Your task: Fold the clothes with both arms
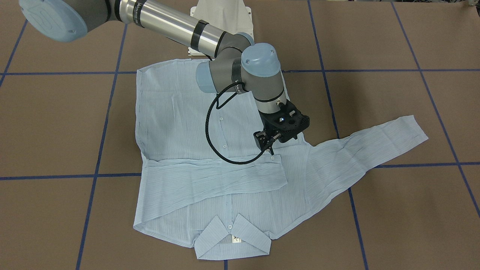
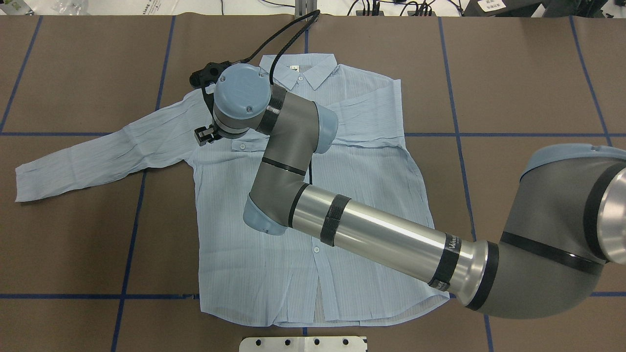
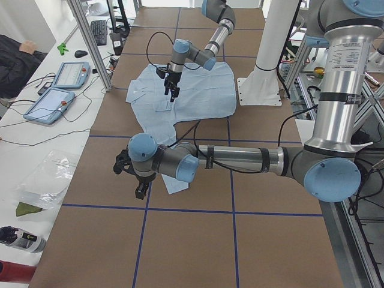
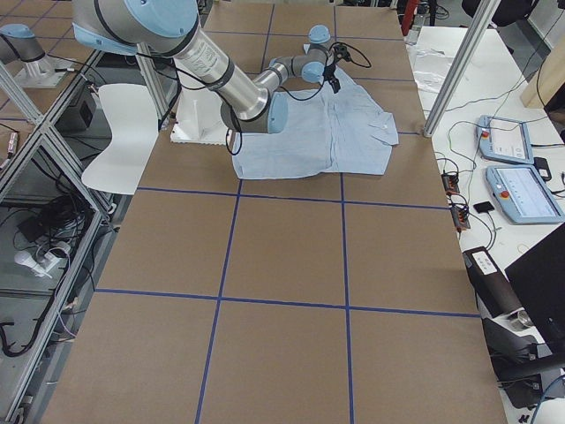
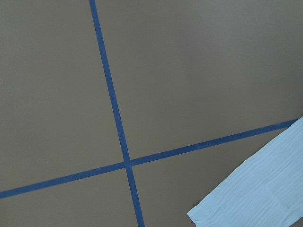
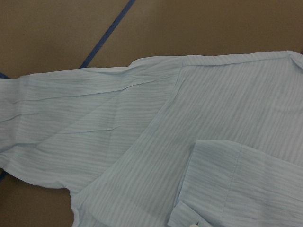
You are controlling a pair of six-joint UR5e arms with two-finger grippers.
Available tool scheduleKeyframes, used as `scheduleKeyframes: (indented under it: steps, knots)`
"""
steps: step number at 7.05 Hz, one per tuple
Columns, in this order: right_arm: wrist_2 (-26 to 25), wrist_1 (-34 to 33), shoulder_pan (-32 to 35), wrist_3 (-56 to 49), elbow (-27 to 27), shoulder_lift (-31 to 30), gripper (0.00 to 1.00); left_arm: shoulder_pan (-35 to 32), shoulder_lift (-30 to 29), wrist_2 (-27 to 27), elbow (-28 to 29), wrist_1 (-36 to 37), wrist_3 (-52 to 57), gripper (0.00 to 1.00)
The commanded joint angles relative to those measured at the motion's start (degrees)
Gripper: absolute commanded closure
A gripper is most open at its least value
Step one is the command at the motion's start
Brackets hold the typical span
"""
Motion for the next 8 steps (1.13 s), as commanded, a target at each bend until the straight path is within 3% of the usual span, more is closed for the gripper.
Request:
scheduleKeyframes:
  steps: [1, 2, 3, 4, 6, 8]
  knots:
    - [3.0, -13.2, 3.2, 1.9, 8.7, -1.5, 0.01, 0.1, 1.3, -0.1, 0.9, -8.2, -13.9, 0.02]
    - [8.7, -19.0, 5.7, 2.1, 13.5, -3.3, 0.01, 0.4, 4.2, 0.3, 2.2, -18.4, -22.2, 0.02]
    - [11.0, -23.8, 8.1, 2.7, 17.5, -5.9, 0.01, 3.3, 6.3, 0.5, 2.2, -26.5, -31.4, 0.02]
    - [12.8, -26.7, 10.5, 2.8, 20.4, -8.3, 0.01, 7.3, 8.0, 4.4, 2.2, -33.0, -38.4, 0.02]
    - [15.8, -28.4, 13.9, 2.7, 28.0, -16.6, 0.01, 16.3, 8.9, 11.7, 0.0, -36.2, -50.5, 0.02]
    - [16.0, -28.2, 15.3, 2.1, 31.9, -21.6, 0.01, 27.4, 14.6, 20.2, -6.9, -36.7, -63.9, 0.03]
